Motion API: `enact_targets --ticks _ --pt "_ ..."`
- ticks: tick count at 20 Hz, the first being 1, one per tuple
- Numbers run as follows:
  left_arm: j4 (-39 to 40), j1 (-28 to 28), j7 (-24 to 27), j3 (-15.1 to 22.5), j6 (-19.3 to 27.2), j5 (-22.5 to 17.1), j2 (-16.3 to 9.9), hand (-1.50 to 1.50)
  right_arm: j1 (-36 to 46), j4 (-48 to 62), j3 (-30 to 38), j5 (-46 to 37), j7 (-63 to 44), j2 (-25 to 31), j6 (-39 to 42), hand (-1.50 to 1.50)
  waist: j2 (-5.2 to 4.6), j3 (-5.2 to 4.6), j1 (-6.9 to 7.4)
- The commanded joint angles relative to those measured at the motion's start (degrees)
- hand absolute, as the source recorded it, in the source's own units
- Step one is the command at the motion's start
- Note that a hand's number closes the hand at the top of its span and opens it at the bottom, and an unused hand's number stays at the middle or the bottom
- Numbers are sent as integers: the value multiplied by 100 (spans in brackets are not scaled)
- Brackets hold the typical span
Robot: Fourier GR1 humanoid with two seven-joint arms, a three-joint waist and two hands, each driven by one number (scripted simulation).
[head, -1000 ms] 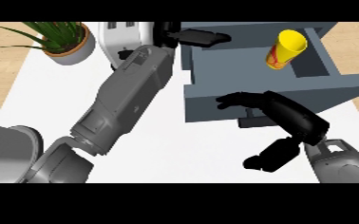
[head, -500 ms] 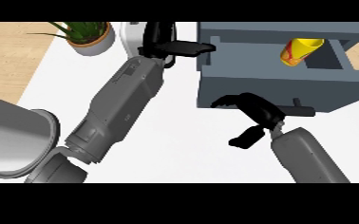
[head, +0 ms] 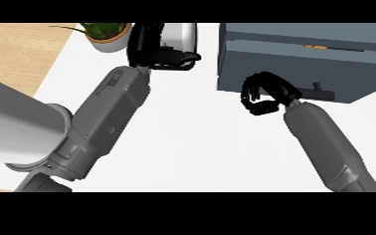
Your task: Pick up the cup, place it into the drawer and close the drawer
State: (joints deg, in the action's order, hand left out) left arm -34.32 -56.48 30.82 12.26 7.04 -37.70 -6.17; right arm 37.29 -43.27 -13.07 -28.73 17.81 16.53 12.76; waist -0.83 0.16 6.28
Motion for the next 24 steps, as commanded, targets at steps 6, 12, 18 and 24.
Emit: enact_targets --ticks 6,12,18,24 --pt "-502 493 -196 28 -466 -45 -486 -150 1310 1423 1038 314 374 414 -573 150 -130 17 350" --pt "-666 725 -229 136 -604 -39 -433 -150 1530 1407 1294 567 245 731 -291 150 -168 13 465" --pt "-765 743 -341 137 -701 -65 -537 -150 1619 1172 1423 798 131 929 77 150 -197 6 586" --pt "-874 857 -335 141 -828 -112 -536 -150 1508 937 1545 1039 119 1079 415 150 -210 5 647"
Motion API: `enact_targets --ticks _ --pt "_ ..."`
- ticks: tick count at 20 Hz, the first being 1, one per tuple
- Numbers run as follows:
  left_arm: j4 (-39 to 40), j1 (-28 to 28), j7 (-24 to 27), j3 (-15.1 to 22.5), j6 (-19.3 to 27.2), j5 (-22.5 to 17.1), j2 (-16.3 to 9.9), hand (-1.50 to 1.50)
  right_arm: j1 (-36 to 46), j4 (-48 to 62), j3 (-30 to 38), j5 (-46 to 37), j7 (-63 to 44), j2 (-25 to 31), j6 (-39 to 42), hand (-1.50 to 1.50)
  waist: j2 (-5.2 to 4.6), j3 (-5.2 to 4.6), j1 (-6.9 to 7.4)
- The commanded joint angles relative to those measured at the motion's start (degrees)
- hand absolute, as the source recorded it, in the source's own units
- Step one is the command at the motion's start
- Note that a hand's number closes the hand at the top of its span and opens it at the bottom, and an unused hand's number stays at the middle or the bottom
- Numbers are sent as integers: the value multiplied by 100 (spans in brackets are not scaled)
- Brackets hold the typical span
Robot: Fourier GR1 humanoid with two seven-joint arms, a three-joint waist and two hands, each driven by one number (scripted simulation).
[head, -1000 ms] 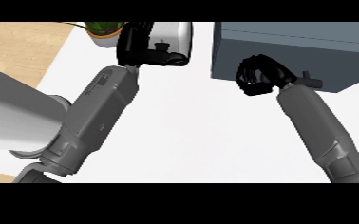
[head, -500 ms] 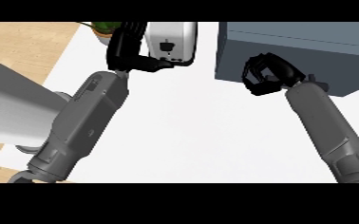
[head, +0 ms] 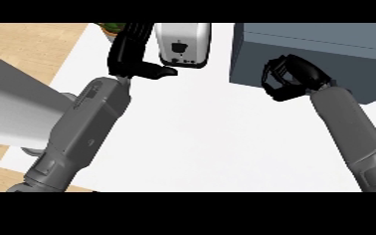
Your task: Pick up the cup, place it into the drawer and close the drawer
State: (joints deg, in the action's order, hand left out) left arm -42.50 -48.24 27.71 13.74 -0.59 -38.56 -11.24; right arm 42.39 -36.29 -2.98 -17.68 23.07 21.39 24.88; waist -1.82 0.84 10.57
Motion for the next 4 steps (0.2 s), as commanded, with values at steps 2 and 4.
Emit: enact_targets --ticks 2,4 --pt "-95 42 4 -42 -100 -59 -38 -150 951 182 544 -20 -398 683 -650 150 -112 -65 182" --pt "-142 121 -4 38 -143 -17 -21 -150 910 124 560 36 -449 717 -550 150 -101 -64 261"
